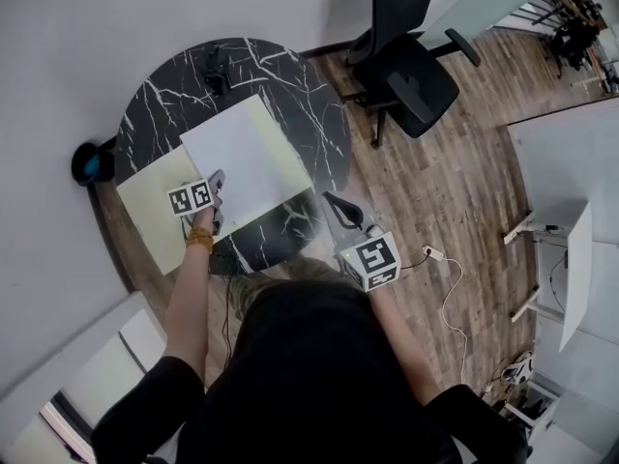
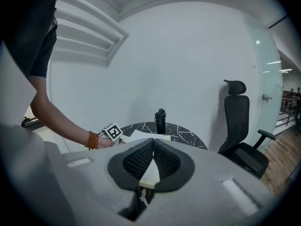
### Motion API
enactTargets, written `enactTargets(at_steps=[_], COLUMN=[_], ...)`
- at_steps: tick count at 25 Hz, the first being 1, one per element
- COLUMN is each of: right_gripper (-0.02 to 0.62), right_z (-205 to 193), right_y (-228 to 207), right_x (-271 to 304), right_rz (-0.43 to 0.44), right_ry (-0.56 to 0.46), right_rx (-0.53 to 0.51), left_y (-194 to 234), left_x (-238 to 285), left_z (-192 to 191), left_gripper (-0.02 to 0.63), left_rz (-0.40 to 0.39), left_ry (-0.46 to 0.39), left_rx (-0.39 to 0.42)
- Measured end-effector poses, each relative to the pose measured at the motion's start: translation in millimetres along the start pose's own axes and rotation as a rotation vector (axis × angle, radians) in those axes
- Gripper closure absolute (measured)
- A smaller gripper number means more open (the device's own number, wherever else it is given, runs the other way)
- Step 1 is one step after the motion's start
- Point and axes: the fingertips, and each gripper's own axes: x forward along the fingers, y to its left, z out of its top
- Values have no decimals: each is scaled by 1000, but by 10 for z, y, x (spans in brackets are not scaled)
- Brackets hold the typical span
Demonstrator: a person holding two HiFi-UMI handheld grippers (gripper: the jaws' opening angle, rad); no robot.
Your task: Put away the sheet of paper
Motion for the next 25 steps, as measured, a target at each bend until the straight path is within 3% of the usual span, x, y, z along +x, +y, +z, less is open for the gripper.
enactTargets(at_steps=[2, 4, 8, 13, 19, 25], right_gripper=[597, 597, 597, 597, 597, 597], right_z=[-23, -40, -80, -73, -124, -194], right_y=[-16, -20, -12, 37, 3, -86], right_x=[18, 50, 112, 170, 113, -6], right_rz=[1, 5, 18, 42, 36, -7], right_ry=[4, 5, 7, 0, -2, 9], right_rx=[5, 12, 25, 37, 46, 62], left_y=[56, 52, 75, 281, 322, 79], left_x=[-37, -90, -250, -311, -273, 52], left_z=[-22, -46, -90, -298, -447, -241], left_gripper=[534, 405, 402, 407, 413, 417], left_rz=[40, 52, 66, 87, 91, 48], left_ry=[16, 39, 37, 86, 116, 114], left_rx=[31, 75, 131, 62, 45, 118])
